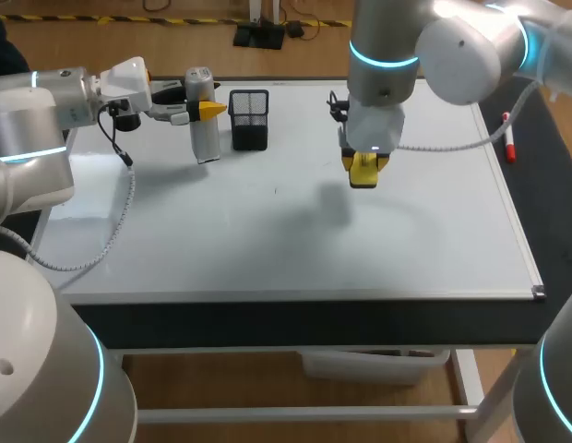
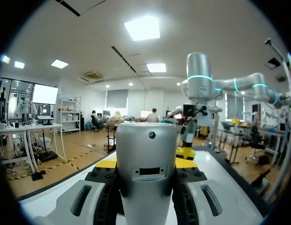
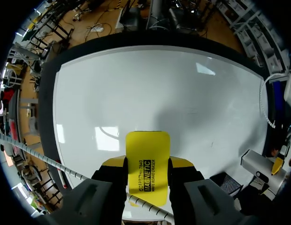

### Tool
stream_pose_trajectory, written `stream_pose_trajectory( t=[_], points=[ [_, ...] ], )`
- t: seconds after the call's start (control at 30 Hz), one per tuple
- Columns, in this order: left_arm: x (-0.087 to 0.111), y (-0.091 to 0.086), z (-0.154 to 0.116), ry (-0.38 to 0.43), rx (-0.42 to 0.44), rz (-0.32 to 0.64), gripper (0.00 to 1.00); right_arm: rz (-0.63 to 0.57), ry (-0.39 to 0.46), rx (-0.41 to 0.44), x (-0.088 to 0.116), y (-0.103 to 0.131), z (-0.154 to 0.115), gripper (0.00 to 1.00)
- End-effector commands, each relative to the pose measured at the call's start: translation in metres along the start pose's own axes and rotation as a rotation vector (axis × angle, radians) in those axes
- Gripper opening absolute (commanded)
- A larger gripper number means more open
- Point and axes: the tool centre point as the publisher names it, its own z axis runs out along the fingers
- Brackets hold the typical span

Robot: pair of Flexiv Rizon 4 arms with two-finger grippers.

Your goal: Pick up the inspection probe, press it on each red-marked spot on the whiteboard one by one, put down the probe, pick up the eraser, and wipe off all the red marks.

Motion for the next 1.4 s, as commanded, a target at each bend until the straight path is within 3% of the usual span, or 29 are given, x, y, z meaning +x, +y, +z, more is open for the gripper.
stream_pose_trajectory(
  t=[0.03, 0.3, 0.43, 0.67, 1.1, 1.4],
  points=[
    [0.001, -0.002, 0.000, -0.001, -0.001, 0.000, 0.00, -0.037, -0.023, -0.039, -0.004, -0.027, 0.005, 0.00],
    [0.001, -0.002, 0.000, -0.001, -0.001, 0.000, 0.00, -0.077, 0.010, -0.053, -0.008, -0.084, 0.015, 0.00],
    [0.001, -0.002, 0.000, -0.001, -0.001, 0.000, 0.00, -0.089, -0.039, -0.049, -0.008, -0.109, 0.014, 0.00],
    [0.001, -0.002, 0.000, -0.001, -0.001, 0.000, 0.00, -0.096, 0.000, -0.034, -0.016, -0.145, 0.010, 0.00],
    [0.001, -0.002, 0.000, -0.001, -0.001, 0.000, 0.00, -0.081, 0.001, -0.067, -0.037, -0.193, 0.020, 0.00],
    [0.001, -0.002, 0.000, -0.001, -0.001, 0.000, 0.00, -0.038, -0.015, -0.092, -0.044, -0.211, 0.032, 0.00]
  ],
)
